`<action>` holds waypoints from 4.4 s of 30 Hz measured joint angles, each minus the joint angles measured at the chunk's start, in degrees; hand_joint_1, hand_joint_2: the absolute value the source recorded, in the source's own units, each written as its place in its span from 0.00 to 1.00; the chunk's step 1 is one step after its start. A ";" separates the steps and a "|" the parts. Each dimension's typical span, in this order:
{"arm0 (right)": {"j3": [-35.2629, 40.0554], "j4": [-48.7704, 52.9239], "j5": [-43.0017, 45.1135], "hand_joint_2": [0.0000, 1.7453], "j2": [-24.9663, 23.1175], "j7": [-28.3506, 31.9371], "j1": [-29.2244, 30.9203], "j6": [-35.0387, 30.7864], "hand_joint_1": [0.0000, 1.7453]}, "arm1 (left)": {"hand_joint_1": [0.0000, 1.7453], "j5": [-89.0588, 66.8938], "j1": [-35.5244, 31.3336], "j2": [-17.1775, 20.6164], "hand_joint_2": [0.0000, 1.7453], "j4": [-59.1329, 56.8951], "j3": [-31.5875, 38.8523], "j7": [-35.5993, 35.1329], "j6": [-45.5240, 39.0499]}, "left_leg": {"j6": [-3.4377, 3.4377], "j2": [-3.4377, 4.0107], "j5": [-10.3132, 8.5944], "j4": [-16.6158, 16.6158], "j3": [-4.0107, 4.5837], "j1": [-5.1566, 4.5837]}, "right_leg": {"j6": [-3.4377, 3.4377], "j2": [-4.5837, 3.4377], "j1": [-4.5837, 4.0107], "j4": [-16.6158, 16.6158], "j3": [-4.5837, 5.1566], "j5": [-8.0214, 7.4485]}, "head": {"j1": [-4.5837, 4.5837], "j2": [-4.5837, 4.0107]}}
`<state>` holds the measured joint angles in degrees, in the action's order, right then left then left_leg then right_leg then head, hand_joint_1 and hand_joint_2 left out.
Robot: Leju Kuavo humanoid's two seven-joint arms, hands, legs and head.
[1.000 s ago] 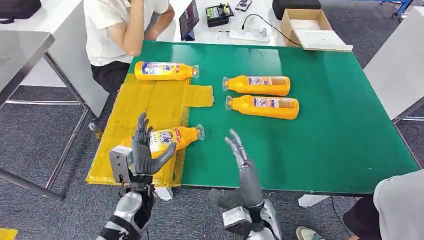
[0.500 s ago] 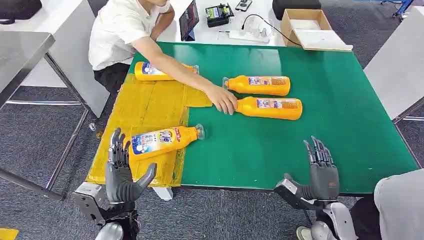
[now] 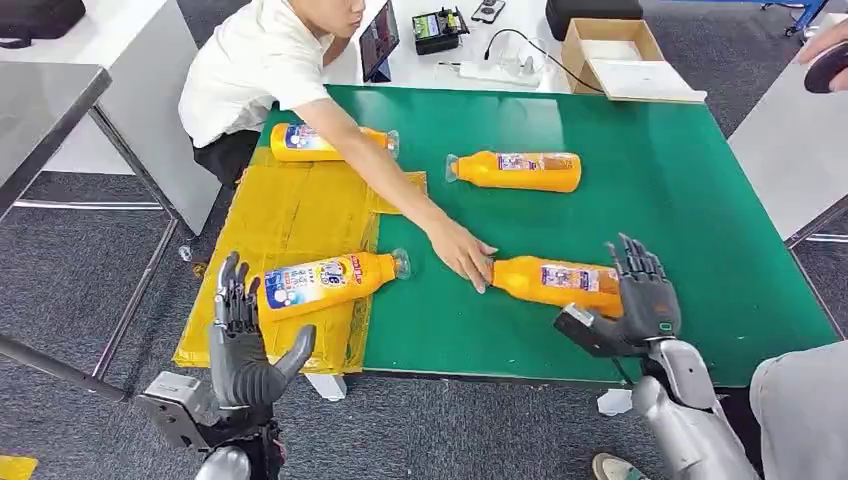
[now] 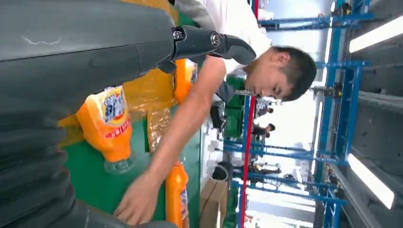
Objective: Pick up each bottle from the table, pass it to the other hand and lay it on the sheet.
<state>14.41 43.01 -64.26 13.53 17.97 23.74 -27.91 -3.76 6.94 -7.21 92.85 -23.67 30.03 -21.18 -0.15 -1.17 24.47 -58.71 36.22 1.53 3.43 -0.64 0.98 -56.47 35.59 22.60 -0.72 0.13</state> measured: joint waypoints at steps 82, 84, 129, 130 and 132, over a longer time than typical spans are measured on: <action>-1.88 -15.62 19.21 1.00 -3.12 7.48 7.75 23.78 1.00 | 0.00 -0.55 -1.41 0.42 1.00 -3.39 -2.91 -3.17 -0.09 | -0.02 0.68 0.56 0.02 -1.84 0.09 | -0.12 -0.60 -0.17 0.24 -1.51 0.12 | 0.07 0.00; -2.74 -14.83 19.37 1.00 -3.36 7.50 7.24 23.95 1.00 | 0.00 -0.50 -1.37 0.46 1.00 -3.39 -2.91 -3.17 -0.09 | -0.02 0.67 0.55 0.02 -1.87 0.11 | -0.11 -0.60 -0.19 0.23 -1.55 0.11 | 0.07 0.00; 25.20 10.06 35.65 1.00 -21.16 5.64 -3.16 21.33 1.00 | 0.00 18.84 -5.82 -1.33 1.00 -12.57 -9.70 -10.16 5.51 | -0.13 0.53 0.28 0.02 -0.44 0.14 | -0.10 -0.45 -0.17 0.09 -0.32 0.11 | 0.04 0.00; 25.53 10.06 35.32 1.00 -20.91 5.57 -2.95 20.98 1.00 | 0.00 19.06 -5.97 -1.36 1.00 -12.57 -9.59 -10.16 5.51 | -0.12 0.52 0.28 0.02 -0.43 0.14 | -0.10 -0.45 -0.16 0.09 -0.33 0.11 | 0.04 0.00; 25.90 10.06 34.88 1.00 -20.65 5.53 -2.57 20.54 1.00 | 0.00 19.15 -6.08 -1.36 1.00 -12.57 -9.46 -10.16 5.51 | -0.12 0.52 0.28 0.02 -0.43 0.14 | -0.10 -0.45 -0.16 0.09 -0.33 0.11 | 0.04 0.00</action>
<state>40.30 53.07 -29.38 -7.12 23.50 21.17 -7.37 15.39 0.85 -8.57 80.28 -33.13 19.87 -15.67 -0.27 -0.65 24.74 -58.68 35.79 1.67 3.34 -1.09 0.82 -56.38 35.26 22.71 -0.68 0.13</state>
